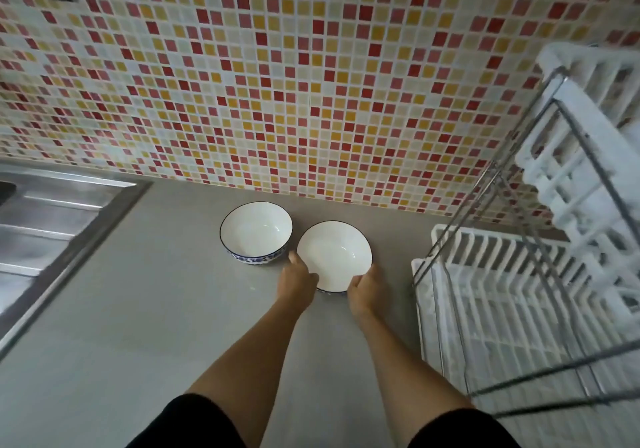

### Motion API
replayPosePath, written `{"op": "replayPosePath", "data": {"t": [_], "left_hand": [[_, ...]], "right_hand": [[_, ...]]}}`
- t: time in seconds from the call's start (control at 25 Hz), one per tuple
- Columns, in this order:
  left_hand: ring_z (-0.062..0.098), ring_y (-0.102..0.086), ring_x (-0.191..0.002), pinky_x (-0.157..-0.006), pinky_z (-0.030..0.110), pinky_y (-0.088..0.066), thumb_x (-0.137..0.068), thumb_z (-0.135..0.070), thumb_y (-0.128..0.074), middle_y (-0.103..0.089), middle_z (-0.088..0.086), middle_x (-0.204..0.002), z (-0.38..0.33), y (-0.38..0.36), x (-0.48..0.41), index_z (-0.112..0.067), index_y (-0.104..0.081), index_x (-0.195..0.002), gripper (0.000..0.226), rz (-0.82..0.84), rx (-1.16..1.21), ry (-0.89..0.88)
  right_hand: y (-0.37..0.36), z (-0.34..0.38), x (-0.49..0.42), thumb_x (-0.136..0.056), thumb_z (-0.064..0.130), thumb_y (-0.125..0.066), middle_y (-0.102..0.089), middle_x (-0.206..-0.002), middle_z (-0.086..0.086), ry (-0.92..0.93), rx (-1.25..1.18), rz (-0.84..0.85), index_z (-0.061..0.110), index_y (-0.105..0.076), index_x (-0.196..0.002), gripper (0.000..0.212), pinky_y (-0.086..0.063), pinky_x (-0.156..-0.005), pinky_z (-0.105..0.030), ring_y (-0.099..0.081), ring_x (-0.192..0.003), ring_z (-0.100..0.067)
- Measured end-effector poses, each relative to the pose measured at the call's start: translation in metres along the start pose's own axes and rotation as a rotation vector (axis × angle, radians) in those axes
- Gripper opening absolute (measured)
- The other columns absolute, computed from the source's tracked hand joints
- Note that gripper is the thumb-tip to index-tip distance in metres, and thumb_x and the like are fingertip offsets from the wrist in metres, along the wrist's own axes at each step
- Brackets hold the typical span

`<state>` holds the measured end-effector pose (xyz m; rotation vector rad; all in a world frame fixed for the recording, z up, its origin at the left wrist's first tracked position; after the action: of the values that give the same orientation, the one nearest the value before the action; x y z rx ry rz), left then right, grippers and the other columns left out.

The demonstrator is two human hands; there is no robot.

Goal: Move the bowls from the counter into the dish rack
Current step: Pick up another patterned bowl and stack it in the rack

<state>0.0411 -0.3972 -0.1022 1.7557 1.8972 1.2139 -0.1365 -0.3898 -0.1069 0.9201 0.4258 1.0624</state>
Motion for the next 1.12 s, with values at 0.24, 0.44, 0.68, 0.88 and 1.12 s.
{"op": "replayPosePath", "data": {"t": [0.24, 0.44, 0.68, 0.88, 1.12], "left_hand": [[0.041, -0.053, -0.112, -0.089, 0.040, -0.044, -0.084, 0.004, -0.043, -0.054, 0.022, -0.126, 0.018, 0.026, 0.080, -0.013, -0.022, -0.148, 0.069, -0.147, 0.153, -0.045], [0.038, -0.057, -0.095, -0.076, 0.039, -0.047, -0.094, -0.003, -0.033, -0.059, 0.024, -0.109, 0.013, 0.078, 0.159, -0.018, -0.029, -0.144, 0.052, -0.367, 0.218, -0.158], [0.025, -0.054, -0.117, -0.095, 0.039, -0.044, -0.100, -0.040, -0.031, -0.054, 0.005, -0.134, -0.046, 0.164, 0.276, -0.017, -0.036, -0.136, 0.043, -0.636, 0.579, -0.421], [0.001, -0.055, -0.079, -0.073, 0.020, -0.044, -0.101, -0.036, -0.030, -0.055, -0.003, -0.089, -0.116, 0.211, 0.367, -0.014, -0.037, -0.105, 0.024, -0.748, 0.789, -0.629], [0.008, -0.058, -0.088, -0.078, 0.030, -0.052, -0.084, -0.064, -0.025, -0.057, -0.003, -0.093, -0.230, 0.181, 0.427, -0.033, -0.042, -0.100, 0.039, -0.522, 0.868, -0.909]], "right_hand": [[0.031, -0.017, 0.081, -0.092, 0.005, -0.040, -0.066, -0.105, -0.030, 0.081, -0.226, -0.068, -0.005, -0.046, -0.129, 0.038, -0.045, -0.070, -0.037, -0.064, -0.091, -0.045], [0.091, 0.001, 0.150, -0.096, 0.007, -0.036, -0.062, -0.124, -0.018, 0.302, -0.374, -0.129, 0.006, -0.034, -0.142, 0.046, -0.048, -0.083, -0.031, -0.063, -0.104, -0.035], [0.213, 0.053, 0.223, -0.098, 0.023, -0.042, -0.056, -0.134, -0.005, 0.580, -0.604, -0.177, 0.015, -0.033, -0.137, 0.042, -0.049, -0.091, -0.031, -0.059, -0.116, -0.024], [0.341, 0.075, 0.259, -0.093, 0.054, -0.036, -0.046, -0.110, 0.030, 0.777, -0.840, -0.191, 0.026, -0.029, -0.124, 0.042, -0.044, -0.093, -0.029, -0.050, -0.106, -0.004], [0.485, 0.028, 0.239, -0.084, 0.063, -0.013, -0.044, -0.081, 0.005, 0.886, -0.929, -0.274, 0.023, -0.032, -0.107, 0.050, -0.045, -0.070, -0.012, -0.051, -0.061, -0.001]]}}
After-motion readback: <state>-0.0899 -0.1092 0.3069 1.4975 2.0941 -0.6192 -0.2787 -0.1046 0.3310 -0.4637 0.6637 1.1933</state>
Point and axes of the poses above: each hand's wrist, its own x-axis away from the middle knuckle, its own y-axis out of the back of the hand, z = x × y, the point moved 9 cm from there along -x, towards the middle knuckle
